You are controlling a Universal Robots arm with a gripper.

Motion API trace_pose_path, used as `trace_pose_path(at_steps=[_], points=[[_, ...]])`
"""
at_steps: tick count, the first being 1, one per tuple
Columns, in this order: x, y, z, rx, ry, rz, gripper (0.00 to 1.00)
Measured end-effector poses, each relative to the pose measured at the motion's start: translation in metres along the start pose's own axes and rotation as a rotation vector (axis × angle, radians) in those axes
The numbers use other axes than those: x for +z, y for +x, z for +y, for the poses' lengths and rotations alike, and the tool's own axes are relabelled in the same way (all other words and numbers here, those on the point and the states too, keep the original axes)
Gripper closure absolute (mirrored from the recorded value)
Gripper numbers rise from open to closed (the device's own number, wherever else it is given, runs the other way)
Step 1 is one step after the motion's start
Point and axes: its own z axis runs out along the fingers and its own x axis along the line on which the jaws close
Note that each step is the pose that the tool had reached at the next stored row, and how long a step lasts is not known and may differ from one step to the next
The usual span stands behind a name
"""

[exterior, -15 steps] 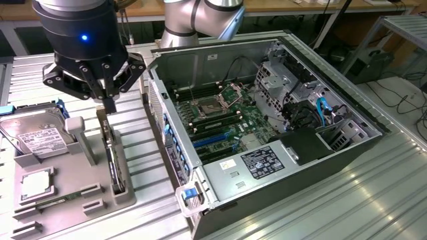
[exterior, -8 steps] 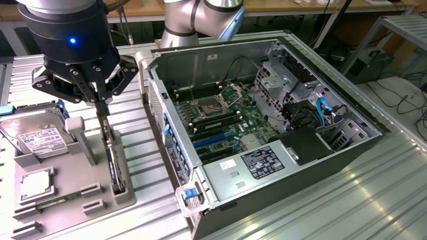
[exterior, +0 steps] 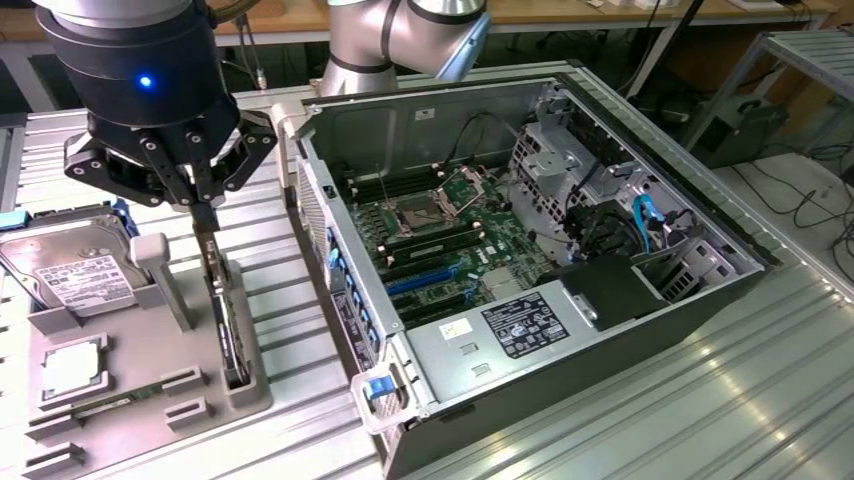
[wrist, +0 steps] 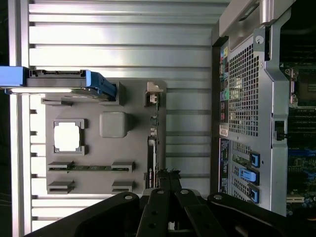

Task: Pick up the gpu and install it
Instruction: 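Pick up the gpu and move the gpu toward the slot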

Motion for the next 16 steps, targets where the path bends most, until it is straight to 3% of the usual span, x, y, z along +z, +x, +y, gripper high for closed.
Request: trace_pose_path(at_steps=[3, 8, 9, 11, 12, 15, 16], points=[[0.0, 0.0, 0.0, 0.0, 0.0, 0.0, 0.89], [0.0, 0.0, 0.0, 0.0, 0.0, 0.0, 0.64], [0.0, 0.0, 0.0, 0.0, 0.0, 0.0, 0.64], [0.0, 0.0, 0.0, 0.0, 0.0, 0.0, 0.52], [0.0, 0.0, 0.0, 0.0, 0.0, 0.0, 0.52], [0.0005, 0.0, 0.0, 0.0, 0.0013, -0.0009, 0.34], [0.0015, 0.0005, 0.001, 0.0, 0.0021, -0.0013, 0.34]])
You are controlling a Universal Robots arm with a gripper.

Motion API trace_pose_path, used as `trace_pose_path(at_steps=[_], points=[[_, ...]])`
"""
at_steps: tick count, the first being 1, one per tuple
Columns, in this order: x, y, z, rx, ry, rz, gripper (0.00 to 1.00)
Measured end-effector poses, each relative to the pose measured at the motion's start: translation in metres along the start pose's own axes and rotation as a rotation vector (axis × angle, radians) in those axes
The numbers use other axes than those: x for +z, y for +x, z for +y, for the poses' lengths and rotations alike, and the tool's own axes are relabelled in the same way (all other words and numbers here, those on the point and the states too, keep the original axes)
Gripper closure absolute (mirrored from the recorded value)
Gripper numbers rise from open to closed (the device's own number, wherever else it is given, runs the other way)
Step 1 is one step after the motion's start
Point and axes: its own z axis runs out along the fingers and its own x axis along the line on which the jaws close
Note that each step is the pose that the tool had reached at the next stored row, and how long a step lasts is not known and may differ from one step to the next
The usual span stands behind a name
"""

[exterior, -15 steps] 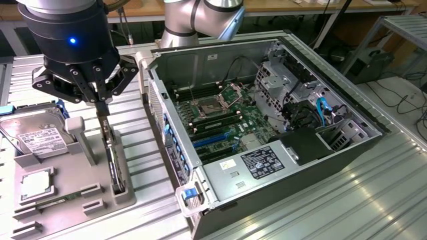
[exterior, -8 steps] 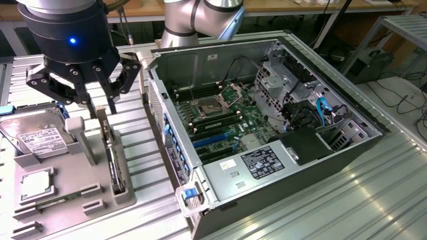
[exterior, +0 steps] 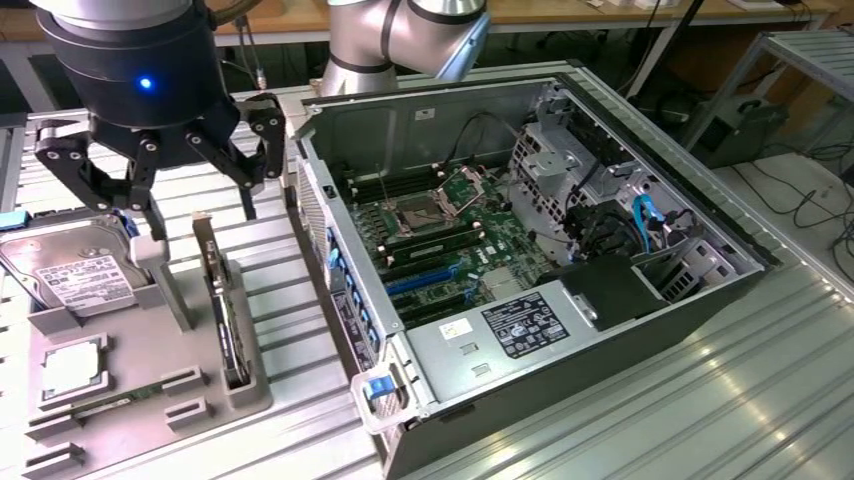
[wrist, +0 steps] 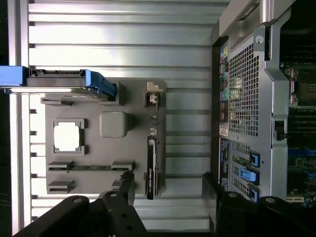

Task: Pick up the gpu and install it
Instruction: 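Pick up the gpu and move the gpu toward the slot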

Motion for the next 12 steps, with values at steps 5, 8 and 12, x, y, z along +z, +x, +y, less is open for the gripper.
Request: trace_pose_path(at_steps=[5, 8, 12], points=[[0.0106, 0.003, 0.0038, 0.005, 0.0007, -0.0002, 0.28], [0.0183, 0.003, 0.0016, 0.005, 0.0005, -0.0003, 0.28], [0.0254, 0.004, 0.0008, 0.005, 0.0031, -0.0003, 0.28]])
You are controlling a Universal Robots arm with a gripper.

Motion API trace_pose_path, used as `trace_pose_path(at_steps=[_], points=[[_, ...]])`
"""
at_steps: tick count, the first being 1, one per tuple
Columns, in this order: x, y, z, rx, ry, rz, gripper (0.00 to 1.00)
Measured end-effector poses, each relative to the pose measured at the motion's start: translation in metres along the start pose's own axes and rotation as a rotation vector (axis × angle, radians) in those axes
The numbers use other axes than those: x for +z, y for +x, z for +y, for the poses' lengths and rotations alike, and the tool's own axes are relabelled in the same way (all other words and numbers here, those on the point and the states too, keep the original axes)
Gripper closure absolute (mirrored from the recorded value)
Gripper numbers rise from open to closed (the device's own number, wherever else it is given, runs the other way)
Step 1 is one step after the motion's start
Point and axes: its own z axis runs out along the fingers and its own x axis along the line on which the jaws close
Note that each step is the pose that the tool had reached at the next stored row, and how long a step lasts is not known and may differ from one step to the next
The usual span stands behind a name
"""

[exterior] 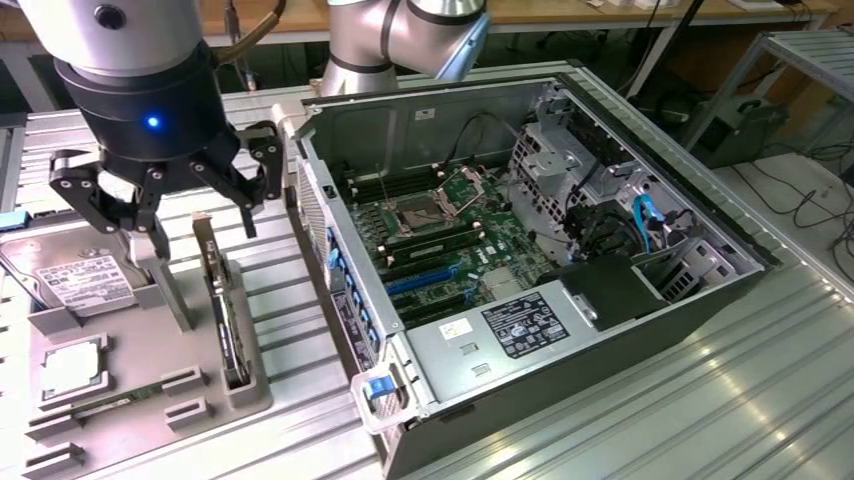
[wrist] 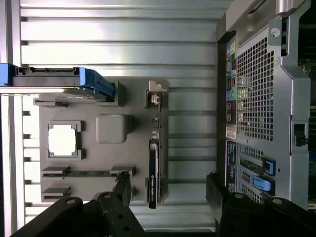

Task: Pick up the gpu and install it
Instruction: 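Pick up the gpu and move the gpu toward the slot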

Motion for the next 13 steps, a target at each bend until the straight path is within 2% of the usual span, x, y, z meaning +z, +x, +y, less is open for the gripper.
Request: trace_pose_path(at_steps=[3, 13], points=[[0.006, 0.001, -0.0003, 0.0, 0.0029, 0.0001, 0.28], [0.0242, 0.003, -0.0015, 0.0, 0.003, 0.0, 0.28]])
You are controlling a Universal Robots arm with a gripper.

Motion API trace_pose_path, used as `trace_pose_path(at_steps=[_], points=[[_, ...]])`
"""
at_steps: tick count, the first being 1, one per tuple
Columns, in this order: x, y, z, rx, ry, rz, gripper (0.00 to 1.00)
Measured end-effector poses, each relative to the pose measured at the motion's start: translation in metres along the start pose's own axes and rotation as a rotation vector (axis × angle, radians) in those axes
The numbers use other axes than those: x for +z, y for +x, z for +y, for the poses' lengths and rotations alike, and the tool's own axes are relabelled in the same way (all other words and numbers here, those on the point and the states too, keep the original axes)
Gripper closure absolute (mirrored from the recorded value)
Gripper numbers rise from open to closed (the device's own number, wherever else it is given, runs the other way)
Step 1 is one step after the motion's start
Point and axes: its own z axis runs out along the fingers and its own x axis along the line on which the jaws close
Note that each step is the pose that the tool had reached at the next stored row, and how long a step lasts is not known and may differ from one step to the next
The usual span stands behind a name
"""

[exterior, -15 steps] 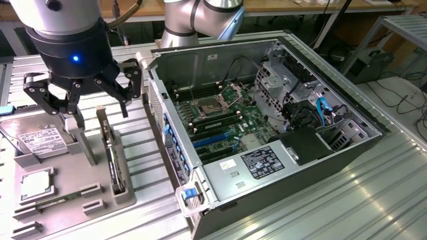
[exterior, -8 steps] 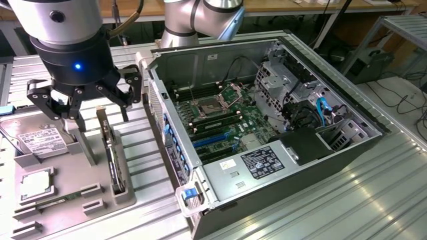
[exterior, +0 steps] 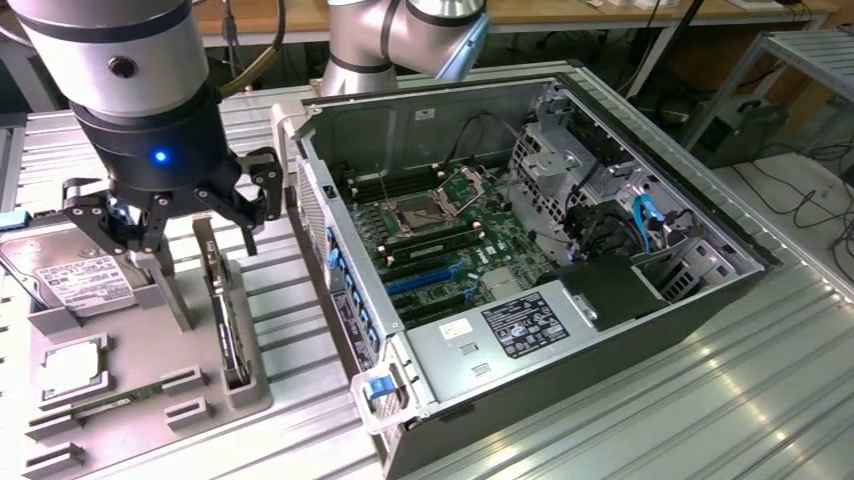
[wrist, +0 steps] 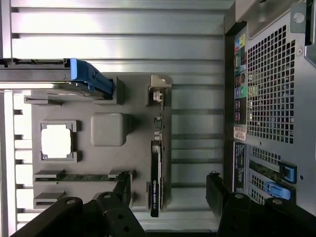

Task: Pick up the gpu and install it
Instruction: 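Pick up the gpu and move the gpu toward the slot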

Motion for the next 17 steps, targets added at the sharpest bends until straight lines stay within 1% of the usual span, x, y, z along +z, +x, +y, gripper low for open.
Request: trace_pose_path(at_steps=[6, 7, 9, 10, 14, 17], points=[[0.0117, 0.002, 0.0002, 0.0, -0.0001, -0.0001, 0.28], [0.0132, 0.002, 0.0004, 0.0, 0.0009, -0.0002, 0.28], [0.0149, 0.004, 0.0014, 0.0, 0.0096, 0.0001, 0.28], [0.0166, 0.005, 0.0025, 0.0, 0.0117, -0.0001, 0.28], [0.0233, 0.008, 0.0044, 0.0, 0.0118, -0.0009, 0.28], [0.0286, 0.009, 0.0044, 0.0, 0.0119, -0.0012, 0.28]])
